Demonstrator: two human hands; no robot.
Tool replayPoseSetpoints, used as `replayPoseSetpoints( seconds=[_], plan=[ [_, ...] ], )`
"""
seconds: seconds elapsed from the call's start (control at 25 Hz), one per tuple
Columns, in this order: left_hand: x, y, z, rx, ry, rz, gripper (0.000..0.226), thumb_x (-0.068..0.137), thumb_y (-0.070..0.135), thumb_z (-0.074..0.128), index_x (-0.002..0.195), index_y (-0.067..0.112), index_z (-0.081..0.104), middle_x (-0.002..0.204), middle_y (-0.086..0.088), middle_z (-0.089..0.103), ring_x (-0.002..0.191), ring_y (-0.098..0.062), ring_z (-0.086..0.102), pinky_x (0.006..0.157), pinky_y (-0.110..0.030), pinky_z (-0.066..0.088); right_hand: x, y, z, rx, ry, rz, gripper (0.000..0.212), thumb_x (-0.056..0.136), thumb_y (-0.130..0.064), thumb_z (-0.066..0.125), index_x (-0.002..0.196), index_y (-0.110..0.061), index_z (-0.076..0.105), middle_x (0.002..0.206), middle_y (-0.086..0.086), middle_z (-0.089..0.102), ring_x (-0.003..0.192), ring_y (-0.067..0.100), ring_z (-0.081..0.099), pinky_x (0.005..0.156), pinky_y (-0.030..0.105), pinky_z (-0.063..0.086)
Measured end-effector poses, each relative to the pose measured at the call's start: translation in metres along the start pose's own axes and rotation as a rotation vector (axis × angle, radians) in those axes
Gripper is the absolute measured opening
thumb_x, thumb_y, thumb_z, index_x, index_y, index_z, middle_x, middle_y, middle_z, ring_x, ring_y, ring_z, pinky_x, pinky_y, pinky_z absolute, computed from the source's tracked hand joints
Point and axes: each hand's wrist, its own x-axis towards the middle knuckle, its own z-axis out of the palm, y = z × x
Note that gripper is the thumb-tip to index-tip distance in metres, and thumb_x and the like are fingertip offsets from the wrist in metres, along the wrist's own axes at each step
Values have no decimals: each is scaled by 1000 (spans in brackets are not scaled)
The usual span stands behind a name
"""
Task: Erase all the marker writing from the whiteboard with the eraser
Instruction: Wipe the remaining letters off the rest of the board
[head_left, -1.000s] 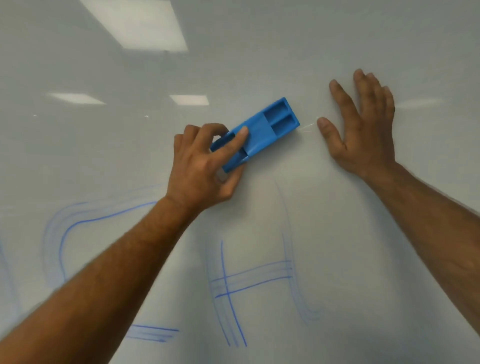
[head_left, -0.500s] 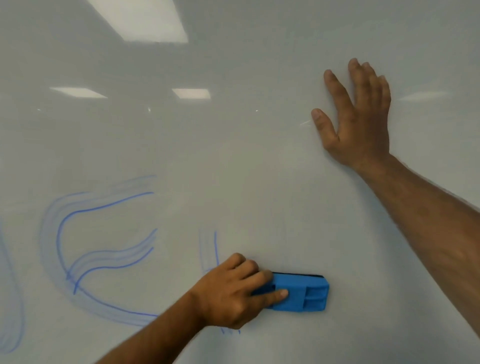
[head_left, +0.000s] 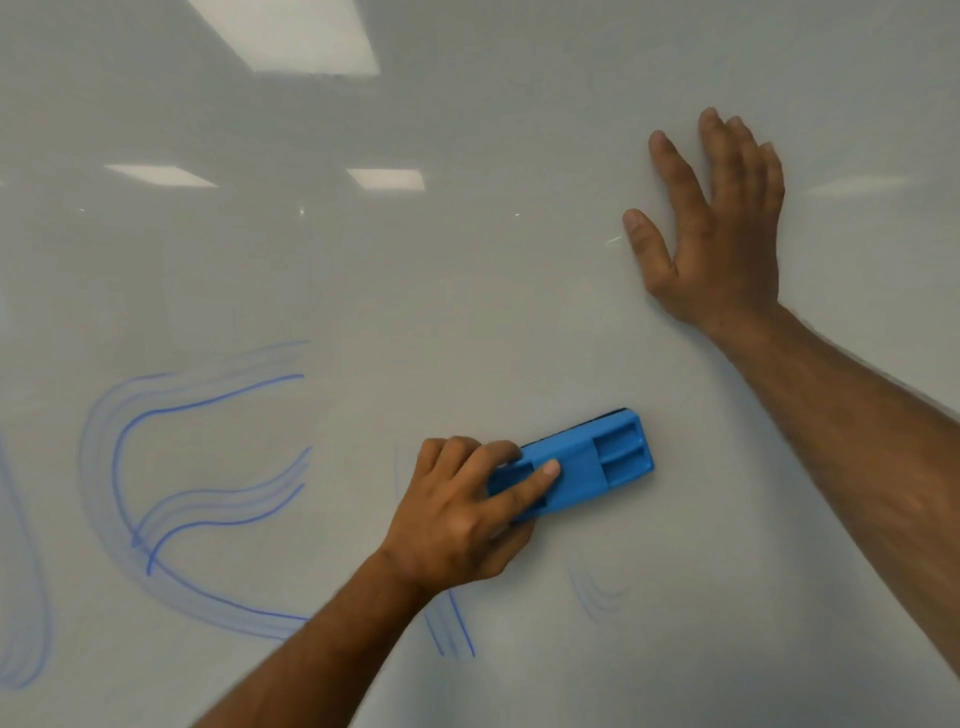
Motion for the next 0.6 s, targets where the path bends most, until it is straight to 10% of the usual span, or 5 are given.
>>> replayPoseSetpoints(
  seconds=[0.6],
  plan=[
    [-76,60,18,-229,-324,308,31,102,24,55,131,31,65,110,-1,64,81,-23,54,79,-35,44,-2,-2,-2,-4,-6,12,67,103,-61,27,158,-24,33,165,17,24,154,36,19,124,57,11]
  ],
)
